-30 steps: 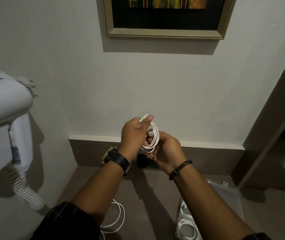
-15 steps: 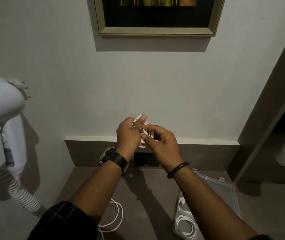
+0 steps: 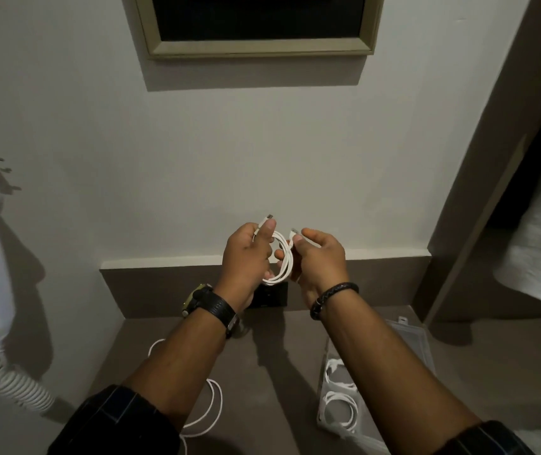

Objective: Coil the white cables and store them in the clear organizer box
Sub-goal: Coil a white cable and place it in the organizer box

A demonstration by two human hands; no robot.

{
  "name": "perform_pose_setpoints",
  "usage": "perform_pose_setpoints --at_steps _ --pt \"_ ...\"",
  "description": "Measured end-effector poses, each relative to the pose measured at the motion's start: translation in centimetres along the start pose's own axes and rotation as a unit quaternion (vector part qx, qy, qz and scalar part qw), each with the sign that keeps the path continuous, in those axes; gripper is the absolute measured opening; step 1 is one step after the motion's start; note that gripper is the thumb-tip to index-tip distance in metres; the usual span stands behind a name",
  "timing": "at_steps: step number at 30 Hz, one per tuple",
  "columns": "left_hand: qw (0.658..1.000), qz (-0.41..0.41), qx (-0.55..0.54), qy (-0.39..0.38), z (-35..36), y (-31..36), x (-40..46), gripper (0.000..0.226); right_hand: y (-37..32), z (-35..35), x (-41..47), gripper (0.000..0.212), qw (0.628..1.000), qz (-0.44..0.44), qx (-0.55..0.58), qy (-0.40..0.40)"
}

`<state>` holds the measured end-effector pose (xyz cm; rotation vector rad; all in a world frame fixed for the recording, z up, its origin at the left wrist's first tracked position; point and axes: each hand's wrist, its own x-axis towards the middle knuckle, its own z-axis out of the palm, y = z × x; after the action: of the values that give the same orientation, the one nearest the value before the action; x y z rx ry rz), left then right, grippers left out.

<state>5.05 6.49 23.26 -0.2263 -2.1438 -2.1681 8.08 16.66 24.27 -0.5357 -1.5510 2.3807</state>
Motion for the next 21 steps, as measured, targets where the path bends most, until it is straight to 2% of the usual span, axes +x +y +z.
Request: perform_pose_setpoints --at_steps 2,5,7,10,13,16,19,21 --pt "1.0 -0.011 -0.008 -0.016 1.0 -0.7 -0.5 0.035 0.0 -1.5 0.2 0.011 0.999 -0.018 -0.05 -0.008" --pt "0.995 -0.046 -0.013 -0.082 3.8 -2.7 -2.3 0.033 0.7 -6.0 0.0 0.008 0.995 -0.022 -0.093 -0.027" --pt "0.992 -0.037 0.036 -0.111 5.6 -4.1 -3.4 0.034 1.2 -9.4 -0.6 0.009 0.993 -0.008 -0.107 -0.047" --pt "0.974 -0.015 0.135 -0.184 8.6 -7.4 -5.1 0.04 2.5 -14.8 -1.6 0.007 0.99 0.014 -0.132 -0.038" --pt "0.939 -0.025 0.203 -0.277 10.4 -10.9 -6.9 0.042 5.2 -19.2 -2.5 0.007 0.988 0.045 -0.149 0.015" --pt "0.911 -0.09 0.197 -0.351 11.5 -14.0 -8.6 0.035 8.3 -22.2 -3.4 0.012 0.98 0.081 -0.165 0.081" --pt "0.883 -0.164 0.215 -0.383 12.2 -16.4 -9.7 0.027 11.6 -24.3 -3.7 0.021 0.972 0.076 -0.175 0.136" --pt "0.879 -0.185 0.224 -0.379 12.4 -17.9 -10.1 0.022 13.0 -25.0 -3.7 0.03 0.966 0.052 -0.194 0.165"
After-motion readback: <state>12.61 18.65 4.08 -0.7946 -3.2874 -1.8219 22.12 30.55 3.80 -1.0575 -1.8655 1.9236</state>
